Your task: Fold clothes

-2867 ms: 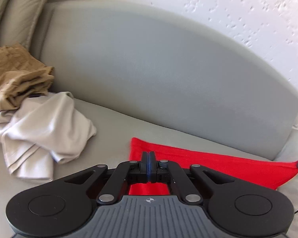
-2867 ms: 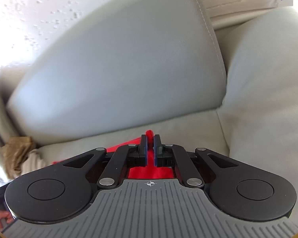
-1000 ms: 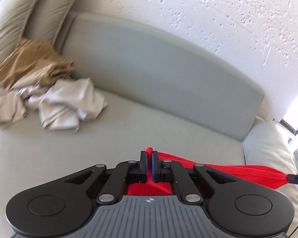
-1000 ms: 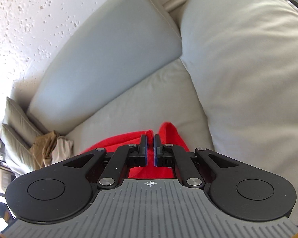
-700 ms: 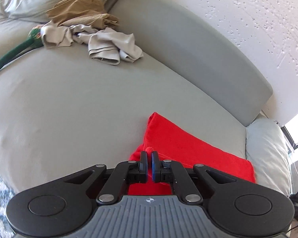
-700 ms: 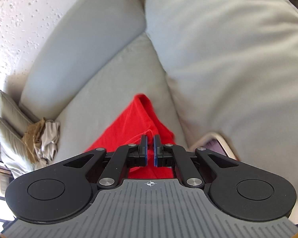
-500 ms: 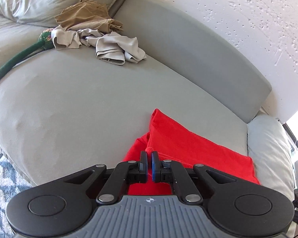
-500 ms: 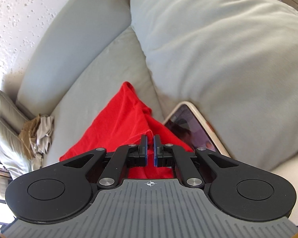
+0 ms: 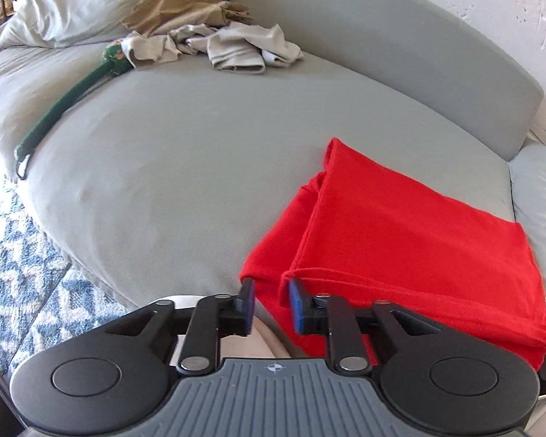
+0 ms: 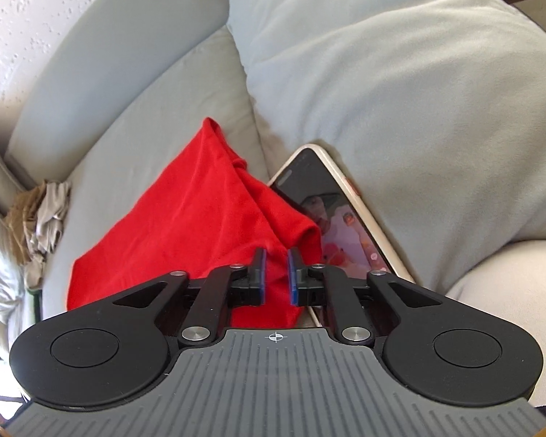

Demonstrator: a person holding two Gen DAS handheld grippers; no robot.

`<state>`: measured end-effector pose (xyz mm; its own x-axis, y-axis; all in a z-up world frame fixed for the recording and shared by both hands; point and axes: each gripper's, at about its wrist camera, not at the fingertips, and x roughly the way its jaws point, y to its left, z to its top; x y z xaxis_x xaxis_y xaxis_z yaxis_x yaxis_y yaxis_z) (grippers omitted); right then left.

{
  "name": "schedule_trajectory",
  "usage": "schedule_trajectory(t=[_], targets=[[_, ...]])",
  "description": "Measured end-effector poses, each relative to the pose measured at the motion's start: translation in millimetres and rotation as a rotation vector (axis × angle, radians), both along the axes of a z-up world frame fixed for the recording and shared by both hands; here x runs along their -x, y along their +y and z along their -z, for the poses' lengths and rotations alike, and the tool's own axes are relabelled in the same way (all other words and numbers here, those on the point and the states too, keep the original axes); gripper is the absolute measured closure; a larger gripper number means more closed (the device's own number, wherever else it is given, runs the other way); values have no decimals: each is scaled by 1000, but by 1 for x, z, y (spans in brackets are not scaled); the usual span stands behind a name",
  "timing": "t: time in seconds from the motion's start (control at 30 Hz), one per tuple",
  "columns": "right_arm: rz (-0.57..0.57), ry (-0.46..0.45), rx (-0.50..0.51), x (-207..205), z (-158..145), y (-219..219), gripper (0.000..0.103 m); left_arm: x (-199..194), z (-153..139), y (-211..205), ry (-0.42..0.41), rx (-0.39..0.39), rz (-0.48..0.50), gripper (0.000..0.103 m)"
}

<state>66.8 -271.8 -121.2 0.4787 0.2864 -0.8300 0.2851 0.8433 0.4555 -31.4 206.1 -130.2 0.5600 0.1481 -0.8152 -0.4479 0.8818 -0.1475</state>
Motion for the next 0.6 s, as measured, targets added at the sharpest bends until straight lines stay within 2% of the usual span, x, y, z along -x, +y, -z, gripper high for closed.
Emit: schedule_trajectory(t=[0.03,0.07,0.17,0.23,0.3,0.37,0.47,0.6], targets=[[8,-17,-3,3,-8,-1,59,4,-8,1,-28,-10,-4,72],[7,-42,-3,6,-16,-1,55,7,-16,0,-62,-15,0,72],[-43,-95,4,4,-35,9,55,0,-29,-9,-139,15,73,72],[-99,-95,-2,-6,-37,23,55,-19,-25,-24,-146,30,165,72],[-156,-73,-19,-19,-29,40,58,-41,-10,-41,-118,39,242,72],[-200,-38,-54,-31,-16,59,76,-62,7,-58,-80,67,308,72],[-245,14,-40,-48,4,88,78,-85,32,-78,-19,41,357,72],[-317,73,33,-60,25,114,75,-82,53,-91,90,-2,450,72]])
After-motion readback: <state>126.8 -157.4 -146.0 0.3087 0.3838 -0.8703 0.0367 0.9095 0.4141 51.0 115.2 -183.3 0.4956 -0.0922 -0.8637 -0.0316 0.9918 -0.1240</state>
